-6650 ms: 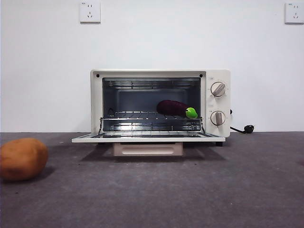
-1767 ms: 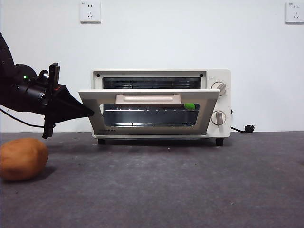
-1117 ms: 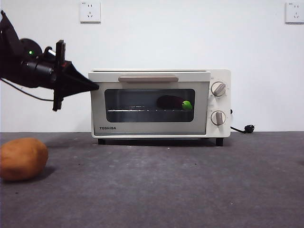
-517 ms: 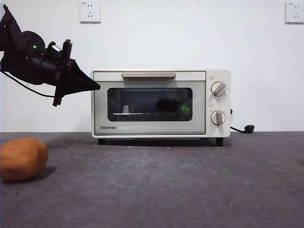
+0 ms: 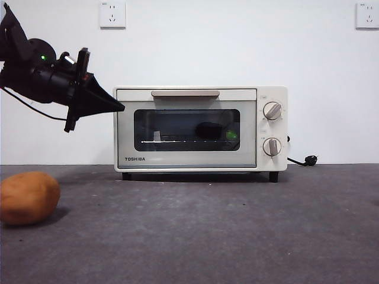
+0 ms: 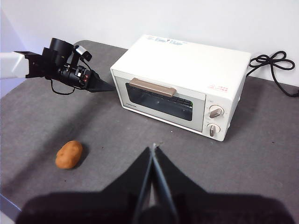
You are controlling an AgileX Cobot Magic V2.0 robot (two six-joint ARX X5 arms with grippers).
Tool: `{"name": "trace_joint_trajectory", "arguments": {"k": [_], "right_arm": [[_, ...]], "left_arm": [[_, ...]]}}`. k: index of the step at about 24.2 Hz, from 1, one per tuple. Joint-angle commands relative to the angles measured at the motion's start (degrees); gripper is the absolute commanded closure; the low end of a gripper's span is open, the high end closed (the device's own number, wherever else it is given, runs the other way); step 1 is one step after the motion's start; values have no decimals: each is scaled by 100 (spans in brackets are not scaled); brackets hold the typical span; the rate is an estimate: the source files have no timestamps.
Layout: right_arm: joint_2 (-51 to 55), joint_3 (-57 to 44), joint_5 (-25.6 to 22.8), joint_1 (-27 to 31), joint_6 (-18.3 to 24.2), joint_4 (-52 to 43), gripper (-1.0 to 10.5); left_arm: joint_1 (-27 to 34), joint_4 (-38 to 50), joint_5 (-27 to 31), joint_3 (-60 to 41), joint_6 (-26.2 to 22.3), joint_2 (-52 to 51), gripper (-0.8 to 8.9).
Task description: Take the eggplant from the table,put the eggplant in the oven
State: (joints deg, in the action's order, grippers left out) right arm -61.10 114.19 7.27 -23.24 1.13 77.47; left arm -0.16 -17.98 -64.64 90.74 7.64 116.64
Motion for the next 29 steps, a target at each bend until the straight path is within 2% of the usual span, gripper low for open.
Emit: {"name": "trace_joint_trajectory", "arguments": {"k": [1,6,13,21,25,29], "right_arm": [[9,-2,-24,-4,42,114,957],[7,-2,-24,-4,42,114,946],[9,-2,-24,-4,39,111,946],[9,-2,-22,-4,37,-15,946],[-26,-2,-22,-4,37,-103,946],[-26,-2,-26,-4,37,-118,946]], "left_arm": [[-15,28,-22,-15,11,-350,820],[-22,-120,240,-15,11,-938,820],[-59,-743,1054,-15,-68,-2041,820],[-76,-1252,1429,-15,-76,-3486,820],[-107,-1517,2100,-15,-74,-4190,820],[-107,-1952,3224,-15,-83,-4874,820]]}}
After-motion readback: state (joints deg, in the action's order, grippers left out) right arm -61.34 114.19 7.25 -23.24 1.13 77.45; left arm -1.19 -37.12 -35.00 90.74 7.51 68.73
